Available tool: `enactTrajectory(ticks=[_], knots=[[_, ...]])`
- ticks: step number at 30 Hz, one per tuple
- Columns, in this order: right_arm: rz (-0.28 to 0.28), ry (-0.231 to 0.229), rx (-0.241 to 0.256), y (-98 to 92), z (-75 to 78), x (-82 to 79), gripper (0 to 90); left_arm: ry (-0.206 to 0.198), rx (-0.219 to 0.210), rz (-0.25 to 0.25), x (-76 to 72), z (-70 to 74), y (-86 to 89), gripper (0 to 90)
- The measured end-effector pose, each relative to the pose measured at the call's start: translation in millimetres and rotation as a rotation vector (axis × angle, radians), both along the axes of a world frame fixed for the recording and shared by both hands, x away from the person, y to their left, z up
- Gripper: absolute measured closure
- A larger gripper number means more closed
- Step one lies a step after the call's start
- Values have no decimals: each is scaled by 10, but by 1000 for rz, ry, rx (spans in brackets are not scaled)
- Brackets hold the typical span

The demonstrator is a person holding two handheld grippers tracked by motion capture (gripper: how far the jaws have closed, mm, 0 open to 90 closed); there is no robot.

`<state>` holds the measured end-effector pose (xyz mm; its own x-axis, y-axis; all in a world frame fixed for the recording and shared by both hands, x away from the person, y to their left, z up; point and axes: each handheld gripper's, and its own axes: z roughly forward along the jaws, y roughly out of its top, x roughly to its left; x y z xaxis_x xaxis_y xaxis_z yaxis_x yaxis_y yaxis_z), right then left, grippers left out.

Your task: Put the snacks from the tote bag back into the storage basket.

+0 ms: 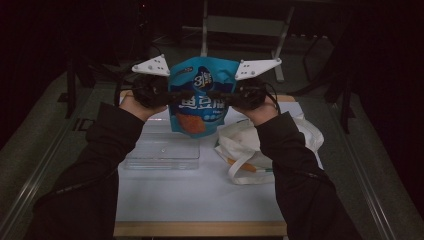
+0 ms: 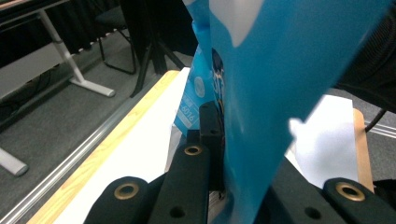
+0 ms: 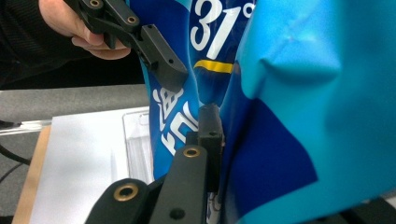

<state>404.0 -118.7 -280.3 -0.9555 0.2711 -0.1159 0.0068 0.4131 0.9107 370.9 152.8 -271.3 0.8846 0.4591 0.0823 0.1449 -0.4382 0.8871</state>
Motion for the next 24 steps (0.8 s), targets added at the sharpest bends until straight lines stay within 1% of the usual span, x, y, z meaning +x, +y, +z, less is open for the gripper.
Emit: enactTrajectory(ticks=[2,6,9,13,16,18,19,20,22,24], knots=[[6,0,-4,67,1,1,881,-4,-2,8,-19,-5,63,899],[23,-4,-10,189,7,12,881,3,-8,20,-44,-8,181,899],[36,-1,-11,298,6,19,881,7,-5,26,-61,-5,282,899],[54,0,-8,423,1,17,880,1,11,28,-94,9,406,899],[62,3,-1,502,-2,16,880,-14,22,49,-135,17,470,899],[65,6,-1,520,-2,20,881,-17,20,49,-148,15,501,899],[70,13,4,547,-1,22,881,-15,11,44,-162,12,556,899],[82,12,2,587,6,15,880,-18,8,38,-170,5,592,899],[89,-2,-7,643,6,-8,881,-20,5,27,-179,-16,647,899],[92,4,-7,682,-13,-12,880,-18,6,26,-177,-44,685,899]])
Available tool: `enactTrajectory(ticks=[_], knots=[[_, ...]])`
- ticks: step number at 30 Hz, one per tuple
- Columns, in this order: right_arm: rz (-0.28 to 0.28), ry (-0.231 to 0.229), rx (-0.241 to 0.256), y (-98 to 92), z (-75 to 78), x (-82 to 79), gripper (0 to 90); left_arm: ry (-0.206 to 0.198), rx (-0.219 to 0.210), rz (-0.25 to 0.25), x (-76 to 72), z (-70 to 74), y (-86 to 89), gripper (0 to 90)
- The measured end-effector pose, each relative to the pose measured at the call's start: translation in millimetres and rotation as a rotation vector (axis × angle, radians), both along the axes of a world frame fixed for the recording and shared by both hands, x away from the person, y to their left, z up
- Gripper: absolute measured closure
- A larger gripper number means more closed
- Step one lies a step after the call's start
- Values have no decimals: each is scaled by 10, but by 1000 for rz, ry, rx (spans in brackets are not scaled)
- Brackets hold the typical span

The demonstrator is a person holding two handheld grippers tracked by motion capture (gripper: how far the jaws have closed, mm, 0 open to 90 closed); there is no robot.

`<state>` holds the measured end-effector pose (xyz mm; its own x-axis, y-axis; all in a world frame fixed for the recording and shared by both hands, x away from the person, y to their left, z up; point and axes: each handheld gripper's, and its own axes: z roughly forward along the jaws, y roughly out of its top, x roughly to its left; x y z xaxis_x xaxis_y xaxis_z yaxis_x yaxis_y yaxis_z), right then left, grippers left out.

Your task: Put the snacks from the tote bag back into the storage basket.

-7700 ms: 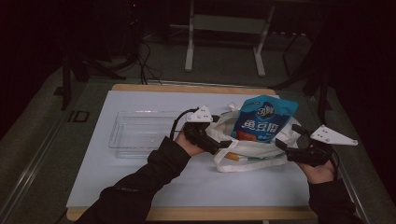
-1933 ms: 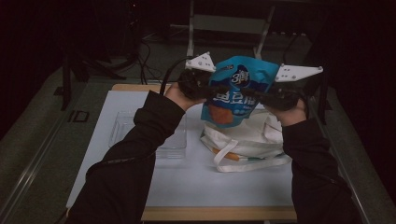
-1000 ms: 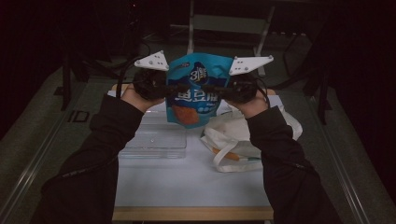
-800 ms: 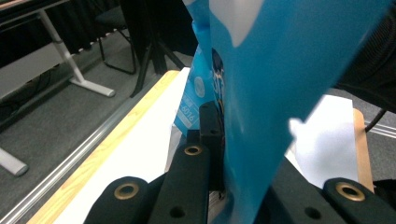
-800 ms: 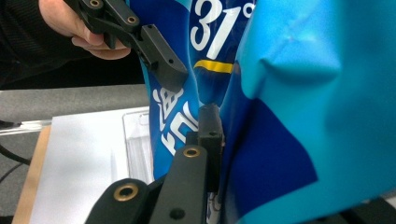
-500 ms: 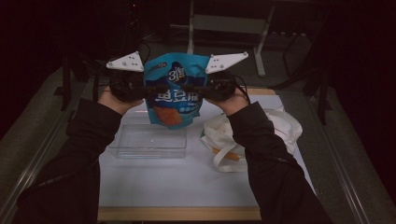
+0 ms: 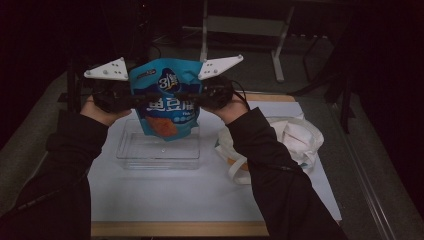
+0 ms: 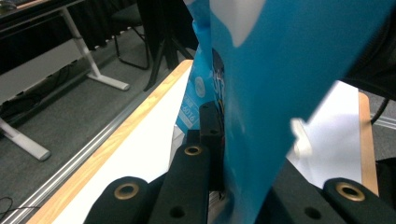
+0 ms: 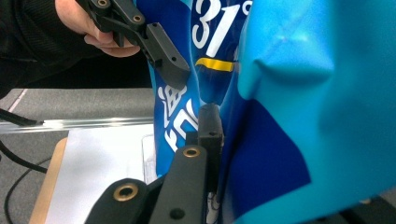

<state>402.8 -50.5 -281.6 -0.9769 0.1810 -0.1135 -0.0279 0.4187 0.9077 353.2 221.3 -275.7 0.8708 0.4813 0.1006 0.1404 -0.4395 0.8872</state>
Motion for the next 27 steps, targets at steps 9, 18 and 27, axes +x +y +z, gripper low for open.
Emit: enactTrajectory(ticks=[9,18,27], knots=[[-2,40,-11,92,-223,39,879,32,-11,1,49,-248,85,899],[-8,83,-15,219,-519,101,880,79,-19,-2,122,-526,208,899],[-3,127,-37,342,-761,96,879,121,-17,-9,125,-755,316,899]])
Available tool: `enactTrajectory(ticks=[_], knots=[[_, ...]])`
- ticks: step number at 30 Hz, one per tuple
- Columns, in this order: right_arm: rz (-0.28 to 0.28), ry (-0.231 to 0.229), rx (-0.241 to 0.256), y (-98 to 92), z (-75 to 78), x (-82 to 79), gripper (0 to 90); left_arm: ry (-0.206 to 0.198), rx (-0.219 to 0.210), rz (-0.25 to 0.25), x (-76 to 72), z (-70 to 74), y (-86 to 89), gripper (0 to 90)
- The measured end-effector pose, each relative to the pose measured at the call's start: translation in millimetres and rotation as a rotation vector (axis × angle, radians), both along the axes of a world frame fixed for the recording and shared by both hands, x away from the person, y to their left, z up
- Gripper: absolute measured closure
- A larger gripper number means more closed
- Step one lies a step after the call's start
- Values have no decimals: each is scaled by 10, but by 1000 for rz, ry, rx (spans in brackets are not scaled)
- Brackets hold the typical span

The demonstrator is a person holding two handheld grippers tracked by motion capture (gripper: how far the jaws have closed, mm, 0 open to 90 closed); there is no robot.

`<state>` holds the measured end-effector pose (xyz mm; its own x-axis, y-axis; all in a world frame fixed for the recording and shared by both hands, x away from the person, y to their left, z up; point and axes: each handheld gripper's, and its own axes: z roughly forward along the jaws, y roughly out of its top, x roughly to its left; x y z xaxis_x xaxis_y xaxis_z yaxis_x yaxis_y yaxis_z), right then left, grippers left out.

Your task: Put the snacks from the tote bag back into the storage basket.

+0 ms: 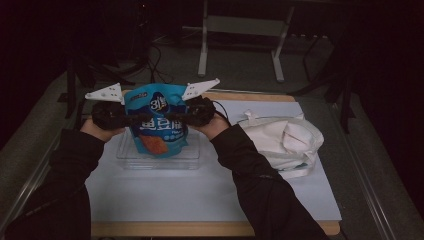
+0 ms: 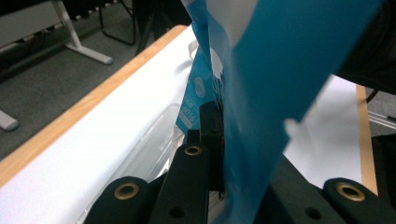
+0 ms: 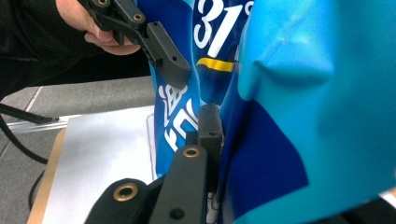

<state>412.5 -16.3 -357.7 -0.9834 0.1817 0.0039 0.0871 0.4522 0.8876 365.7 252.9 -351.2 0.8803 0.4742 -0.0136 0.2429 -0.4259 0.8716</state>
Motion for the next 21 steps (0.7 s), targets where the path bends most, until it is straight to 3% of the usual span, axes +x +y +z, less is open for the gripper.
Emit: enactTrajectory(ticks=[21], knots=[[-12,57,-17,27,-365,11,879,60,5,-9,43,-370,25,898]])
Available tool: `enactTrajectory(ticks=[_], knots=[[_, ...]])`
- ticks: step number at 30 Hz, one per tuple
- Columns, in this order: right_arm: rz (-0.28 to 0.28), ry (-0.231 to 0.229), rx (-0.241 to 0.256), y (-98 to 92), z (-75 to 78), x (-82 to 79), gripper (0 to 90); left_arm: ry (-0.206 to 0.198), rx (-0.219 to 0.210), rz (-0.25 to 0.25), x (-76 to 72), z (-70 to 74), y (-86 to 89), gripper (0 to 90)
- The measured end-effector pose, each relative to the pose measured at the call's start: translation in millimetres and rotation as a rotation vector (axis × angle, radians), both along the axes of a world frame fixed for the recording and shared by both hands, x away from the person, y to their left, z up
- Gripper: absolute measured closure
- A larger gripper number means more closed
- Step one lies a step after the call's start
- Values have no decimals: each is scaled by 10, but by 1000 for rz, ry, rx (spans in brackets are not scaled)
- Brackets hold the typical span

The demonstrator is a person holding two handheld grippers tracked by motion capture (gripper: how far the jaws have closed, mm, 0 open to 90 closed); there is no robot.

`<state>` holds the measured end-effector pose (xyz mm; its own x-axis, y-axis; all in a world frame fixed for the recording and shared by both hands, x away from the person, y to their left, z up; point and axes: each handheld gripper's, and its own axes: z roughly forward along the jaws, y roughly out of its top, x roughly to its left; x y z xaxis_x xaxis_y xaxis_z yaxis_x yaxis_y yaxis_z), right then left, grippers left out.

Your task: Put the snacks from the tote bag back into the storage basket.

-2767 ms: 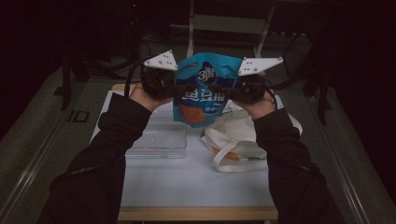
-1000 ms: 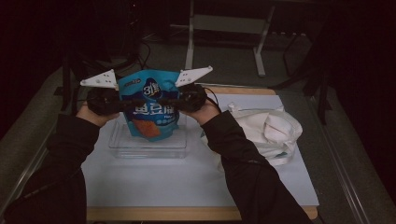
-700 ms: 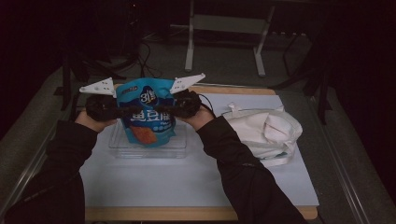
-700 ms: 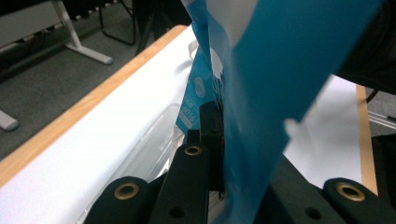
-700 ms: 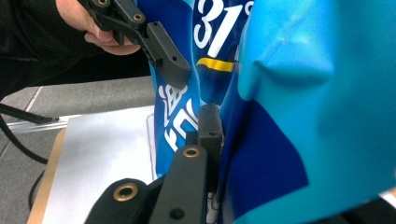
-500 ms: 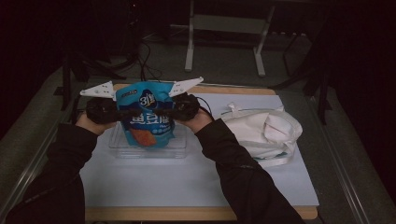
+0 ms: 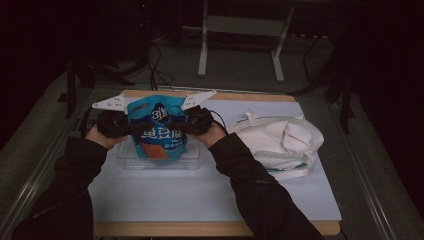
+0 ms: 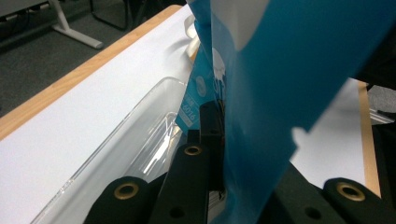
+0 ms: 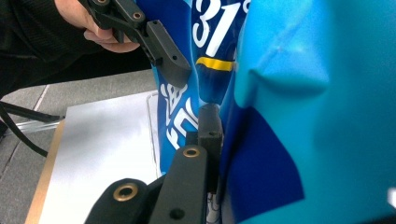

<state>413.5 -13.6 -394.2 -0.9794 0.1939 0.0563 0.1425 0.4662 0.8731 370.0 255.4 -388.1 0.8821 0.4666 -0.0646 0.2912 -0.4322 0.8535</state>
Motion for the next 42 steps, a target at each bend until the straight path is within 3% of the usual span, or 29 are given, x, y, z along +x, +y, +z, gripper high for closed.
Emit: enactTrajectory(ticks=[16,29,37,42], knots=[[-5,19,-23,50,-179,-11,878,27,7,-9,17,-186,38,897],[-10,23,1,32,-211,-14,858,-3,-12,-10,-3,-226,63,888],[-11,14,12,24,-222,-15,842,-15,-53,13,-38,-276,83,869],[-14,12,22,20,-185,-35,746,-20,-53,33,-58,-279,82,819]])
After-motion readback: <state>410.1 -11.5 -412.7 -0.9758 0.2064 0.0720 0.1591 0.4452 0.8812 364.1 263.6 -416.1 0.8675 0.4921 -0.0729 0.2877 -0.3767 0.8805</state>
